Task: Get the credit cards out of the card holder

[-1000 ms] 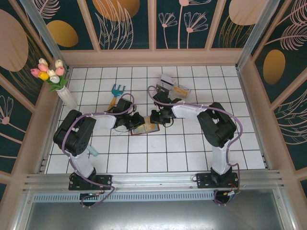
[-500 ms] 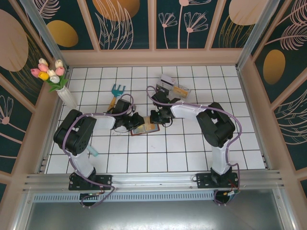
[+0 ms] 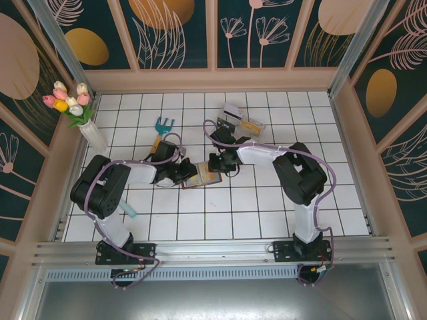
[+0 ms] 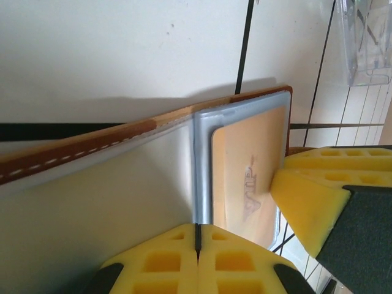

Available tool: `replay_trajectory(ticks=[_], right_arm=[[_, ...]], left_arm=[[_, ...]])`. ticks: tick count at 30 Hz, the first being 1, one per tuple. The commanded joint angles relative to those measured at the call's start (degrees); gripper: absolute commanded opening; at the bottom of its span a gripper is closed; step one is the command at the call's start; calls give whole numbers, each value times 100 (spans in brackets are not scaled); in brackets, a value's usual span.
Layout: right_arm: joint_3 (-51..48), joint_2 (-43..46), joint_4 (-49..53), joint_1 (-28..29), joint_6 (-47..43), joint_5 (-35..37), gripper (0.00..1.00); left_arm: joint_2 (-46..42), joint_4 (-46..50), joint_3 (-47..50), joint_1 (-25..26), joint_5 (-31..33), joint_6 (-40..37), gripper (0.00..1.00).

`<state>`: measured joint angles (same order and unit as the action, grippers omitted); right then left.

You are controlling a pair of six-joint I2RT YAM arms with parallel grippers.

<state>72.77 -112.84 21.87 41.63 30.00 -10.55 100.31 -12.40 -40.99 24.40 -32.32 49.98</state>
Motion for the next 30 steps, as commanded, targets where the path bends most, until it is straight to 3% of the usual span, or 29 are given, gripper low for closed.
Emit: replay_trajectory(ticks=[1, 7, 12, 16, 20, 26, 30], right_arm=[[-264, -572, 437, 92, 6, 221, 23], [-229, -520, 286, 91, -10, -36, 22], [-204, -537, 238, 60, -8, -176, 20], [-253, -523, 230, 68, 19, -174, 20], [-307, -513, 204, 72, 41, -228, 20], [-334, -551, 278, 91, 21, -212, 16], [-336, -583, 296, 134, 15, -189, 15]], left_arm=[[-176, 257, 116, -59, 120, -199, 0], [-153, -415, 222, -58, -251, 151, 0], [-85, -693, 319, -59, -368, 405, 12], [10, -958, 399, -50, -543, 567, 16], [119, -553, 280, -50, -261, 472, 19], [307, 254, 66, -9, 277, 174, 16], [457, 70, 101, 20, 163, 237, 16]])
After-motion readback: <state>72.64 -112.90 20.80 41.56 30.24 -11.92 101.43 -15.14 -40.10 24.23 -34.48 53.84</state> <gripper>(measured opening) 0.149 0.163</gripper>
